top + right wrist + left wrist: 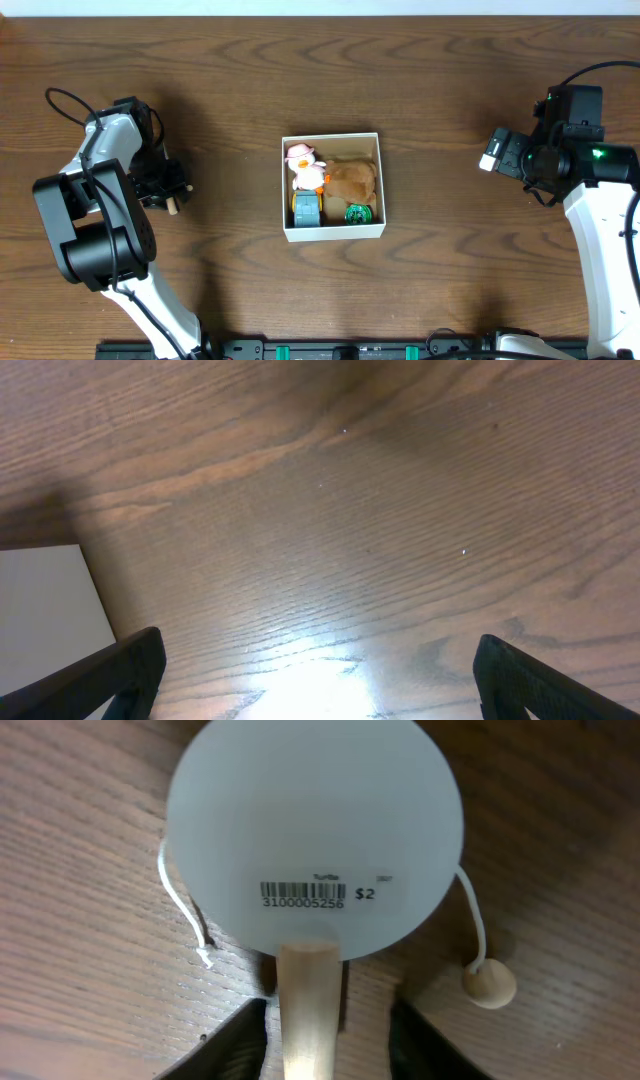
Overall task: Pack container
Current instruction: 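Move left gripper to the white paddle-ball toy and grasp its handle, then carry the paddle toy with left gripper into the box and release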
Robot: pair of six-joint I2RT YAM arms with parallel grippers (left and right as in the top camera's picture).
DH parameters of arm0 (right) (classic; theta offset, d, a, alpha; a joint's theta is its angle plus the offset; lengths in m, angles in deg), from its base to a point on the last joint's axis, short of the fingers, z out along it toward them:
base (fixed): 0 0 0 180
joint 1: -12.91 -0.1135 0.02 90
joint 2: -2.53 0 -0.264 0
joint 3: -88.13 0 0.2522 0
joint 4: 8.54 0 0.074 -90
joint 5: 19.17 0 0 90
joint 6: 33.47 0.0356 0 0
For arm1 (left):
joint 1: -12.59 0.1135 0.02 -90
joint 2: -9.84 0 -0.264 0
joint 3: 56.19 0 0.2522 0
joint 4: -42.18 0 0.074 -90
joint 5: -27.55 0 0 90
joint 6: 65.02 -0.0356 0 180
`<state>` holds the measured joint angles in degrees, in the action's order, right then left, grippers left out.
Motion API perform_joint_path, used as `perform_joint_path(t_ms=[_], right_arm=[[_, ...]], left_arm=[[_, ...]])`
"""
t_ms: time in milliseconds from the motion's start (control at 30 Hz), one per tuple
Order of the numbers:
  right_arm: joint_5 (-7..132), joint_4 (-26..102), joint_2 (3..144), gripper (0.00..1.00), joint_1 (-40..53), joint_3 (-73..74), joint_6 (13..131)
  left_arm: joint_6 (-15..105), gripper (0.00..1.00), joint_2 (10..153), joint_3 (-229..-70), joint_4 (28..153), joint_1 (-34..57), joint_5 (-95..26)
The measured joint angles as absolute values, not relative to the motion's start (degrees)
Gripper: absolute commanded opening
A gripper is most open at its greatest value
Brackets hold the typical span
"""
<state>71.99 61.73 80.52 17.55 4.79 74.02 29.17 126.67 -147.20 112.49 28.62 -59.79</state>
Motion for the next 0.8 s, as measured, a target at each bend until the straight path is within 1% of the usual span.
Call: perform_joint_path(t_ms=[33, 67, 300, 367, 533, 567, 733, 800], right_arm=[[72.0, 61.7, 80.5, 0.99, 17.6, 4.8, 74.0], [72.0, 61.7, 80.5, 0.99, 17.6, 4.8, 73.9], [72.0, 61.7, 80.5, 0.99, 17.6, 4.8, 73.9], [72.0, 61.7, 80.5, 0.99, 17.6, 4.8, 73.9], [72.0, 61.7, 80.5, 0.99, 17.6, 4.8, 73.9], [72.0, 61.7, 80.5, 0.99, 17.6, 4.8, 73.9], [72.0, 61.7, 80.5, 0.99, 17.6, 4.8, 73.9], [72.0, 61.7, 80.5, 0.99, 17.6, 4.8, 73.9]], left_arm=[[29.2, 0.27, 126.7, -147.2, 112.5, 28.6, -59.8], [29.2, 0.26, 126.7, -147.2, 112.5, 28.6, -59.8], [29.0, 0.25, 126.7, -147.2, 112.5, 28.6, -59.8], [29.0, 0.22, 126.7, -147.2, 112.5, 28.6, -59.8], [29.0, 0.19, 126.7, -147.2, 112.5, 28.6, -59.8], [29.0, 0.15, 126.7, -147.2, 112.5, 28.6, -59.8], [29.0, 0.13, 126.7, -147.2, 112.6, 28.6, -59.8], [29.0, 0.1, 126.7, -147.2, 112.7, 28.6, -59.8]])
